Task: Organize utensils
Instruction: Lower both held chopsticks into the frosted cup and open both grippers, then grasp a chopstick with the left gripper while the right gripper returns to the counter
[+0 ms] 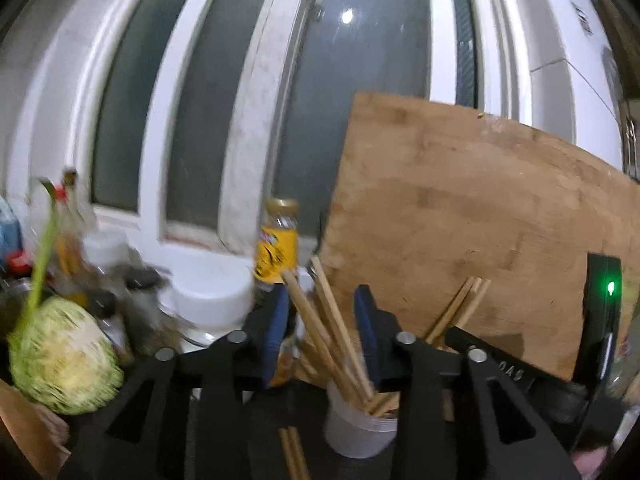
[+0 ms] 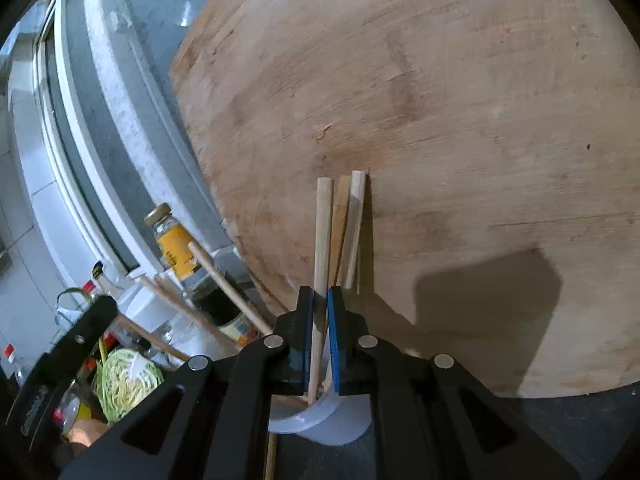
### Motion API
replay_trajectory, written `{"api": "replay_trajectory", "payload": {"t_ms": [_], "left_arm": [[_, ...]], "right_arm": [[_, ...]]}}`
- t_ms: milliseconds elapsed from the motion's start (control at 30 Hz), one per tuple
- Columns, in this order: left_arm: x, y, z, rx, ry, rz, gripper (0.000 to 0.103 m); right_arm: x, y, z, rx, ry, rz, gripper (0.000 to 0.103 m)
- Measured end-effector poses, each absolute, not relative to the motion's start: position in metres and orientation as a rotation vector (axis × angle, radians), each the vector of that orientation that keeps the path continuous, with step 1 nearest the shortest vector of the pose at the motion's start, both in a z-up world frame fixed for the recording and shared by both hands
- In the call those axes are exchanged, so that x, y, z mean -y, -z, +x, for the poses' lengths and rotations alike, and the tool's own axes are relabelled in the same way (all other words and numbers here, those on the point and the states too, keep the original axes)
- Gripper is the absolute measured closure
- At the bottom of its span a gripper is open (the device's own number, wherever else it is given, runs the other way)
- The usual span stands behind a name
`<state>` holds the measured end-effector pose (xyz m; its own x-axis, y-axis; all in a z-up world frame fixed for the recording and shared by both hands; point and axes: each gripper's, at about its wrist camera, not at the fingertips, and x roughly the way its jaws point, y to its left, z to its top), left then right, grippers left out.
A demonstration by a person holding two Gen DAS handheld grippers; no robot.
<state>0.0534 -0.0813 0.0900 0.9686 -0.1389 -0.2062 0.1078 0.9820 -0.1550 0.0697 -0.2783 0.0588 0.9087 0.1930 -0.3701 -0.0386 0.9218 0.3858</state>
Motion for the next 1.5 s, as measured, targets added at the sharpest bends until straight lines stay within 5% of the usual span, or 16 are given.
{"api": "replay_trajectory", "payload": {"t_ms": [100, 167, 267, 600, 667, 1300, 1500], "left_arm": [[0.077, -0.090, 0.037, -0.181, 0.091, -0.107, 0.054], [0.070, -0.086, 0.028, -0.166, 0.085, -0.121, 0.044], [0.059, -0.076, 0.022, -0.170, 0.066, -0.128, 0.044], [0.040, -0.028, 0.027, -0.256, -0.012, -0.070, 0.035], [0.039, -0.019, 0.027, -0.270, -0.016, -0.054, 0.035], [0.025, 0.002, 0.030, -0.285, -0.043, -0.058, 0.032], [0.022, 0.002, 0.031, -0.291, -0.064, -0.069, 0.022]], "right_arm": [[0.275, -0.062, 0.065, -0.443, -0.136, 0.368, 0.094], [0.274, -0.062, 0.063, -0.465, -0.140, 0.365, 0.084], [0.267, -0.059, 0.065, -0.528, -0.121, 0.347, 0.069], [0.248, -0.058, 0.052, -0.522, -0.214, 0.297, 0.066], [0.240, -0.058, 0.050, -0.504, -0.234, 0.264, 0.053], [0.224, -0.052, 0.044, -0.539, -0.337, 0.298, 0.051], [0.228, -0.052, 0.040, -0.493, -0.319, 0.327, 0.051]]}}
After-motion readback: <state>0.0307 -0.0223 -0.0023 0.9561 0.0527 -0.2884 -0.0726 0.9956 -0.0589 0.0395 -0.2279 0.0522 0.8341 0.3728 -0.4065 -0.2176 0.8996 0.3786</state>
